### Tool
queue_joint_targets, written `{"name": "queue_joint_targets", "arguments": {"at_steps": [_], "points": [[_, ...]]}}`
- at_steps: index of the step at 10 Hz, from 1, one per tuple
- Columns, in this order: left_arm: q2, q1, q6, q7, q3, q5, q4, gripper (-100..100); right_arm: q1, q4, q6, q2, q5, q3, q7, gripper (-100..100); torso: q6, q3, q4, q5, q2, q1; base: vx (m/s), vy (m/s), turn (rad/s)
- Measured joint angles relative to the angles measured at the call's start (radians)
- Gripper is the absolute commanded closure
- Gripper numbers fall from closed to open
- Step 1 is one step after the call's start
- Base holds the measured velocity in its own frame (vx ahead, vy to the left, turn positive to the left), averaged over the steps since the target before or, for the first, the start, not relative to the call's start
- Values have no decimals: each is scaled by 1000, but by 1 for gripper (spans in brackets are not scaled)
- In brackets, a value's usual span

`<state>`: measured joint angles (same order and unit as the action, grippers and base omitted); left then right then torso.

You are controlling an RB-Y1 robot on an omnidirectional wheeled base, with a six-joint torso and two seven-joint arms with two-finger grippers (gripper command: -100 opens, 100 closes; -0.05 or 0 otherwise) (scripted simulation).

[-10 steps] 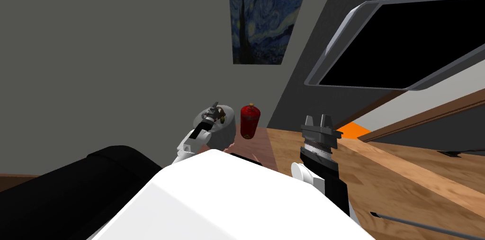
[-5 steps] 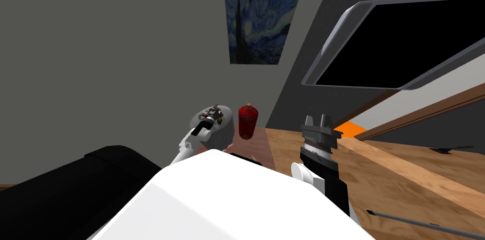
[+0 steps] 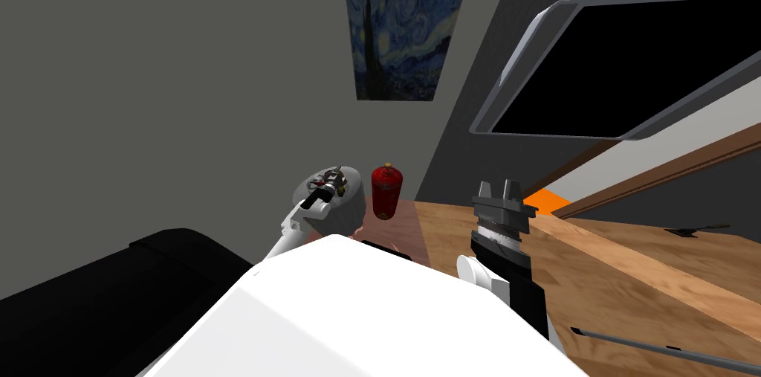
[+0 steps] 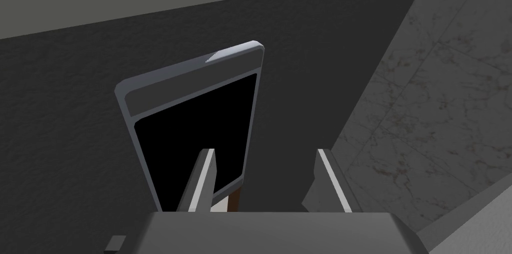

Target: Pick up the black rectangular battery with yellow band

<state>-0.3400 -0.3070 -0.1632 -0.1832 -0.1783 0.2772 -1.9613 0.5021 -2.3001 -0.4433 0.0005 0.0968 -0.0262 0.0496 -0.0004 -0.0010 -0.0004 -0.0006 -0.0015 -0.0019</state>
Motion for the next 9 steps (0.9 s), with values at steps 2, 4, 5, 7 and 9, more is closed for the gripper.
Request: {"name": "queue_joint_targets", "arguments": {"at_steps": [2, 4, 5, 7, 9], "points": [[-6, 26, -50, -26, -13, 14, 39, -100, 0, 0, 0, 0, 0, 0, 0, 0, 0, 0, 0, 0, 0, 0, 32, -29, -23], [-9, 34, -107, -55, -28, 29, 56, -100, 0, 0, 0, 0, 0, 0, 0, 0, 0, 0, 0, 0, 0, 1, 27, -17, -18], [-21, 43, -126, -72, -35, 45, 87, -100, 0, 0, 0, 0, 0, 0, 0, 0, 0, 0, 0, 0, 0, 1, 26, -7, -9], [-18, 64, -175, -100, -49, 54, 120, -100, 0, 0, 0, 0, 0, 0, 0, 0, 0, 0, 0, 0, 0, 2, 24, -6, -14], [-25, 88, -222, -129, -63, 72, 166, -100, 0, 0, 0, 0, 0, 0, 0, 0, 0, 0, 0, 1, 0, 2, 25, 0, -13]]}}
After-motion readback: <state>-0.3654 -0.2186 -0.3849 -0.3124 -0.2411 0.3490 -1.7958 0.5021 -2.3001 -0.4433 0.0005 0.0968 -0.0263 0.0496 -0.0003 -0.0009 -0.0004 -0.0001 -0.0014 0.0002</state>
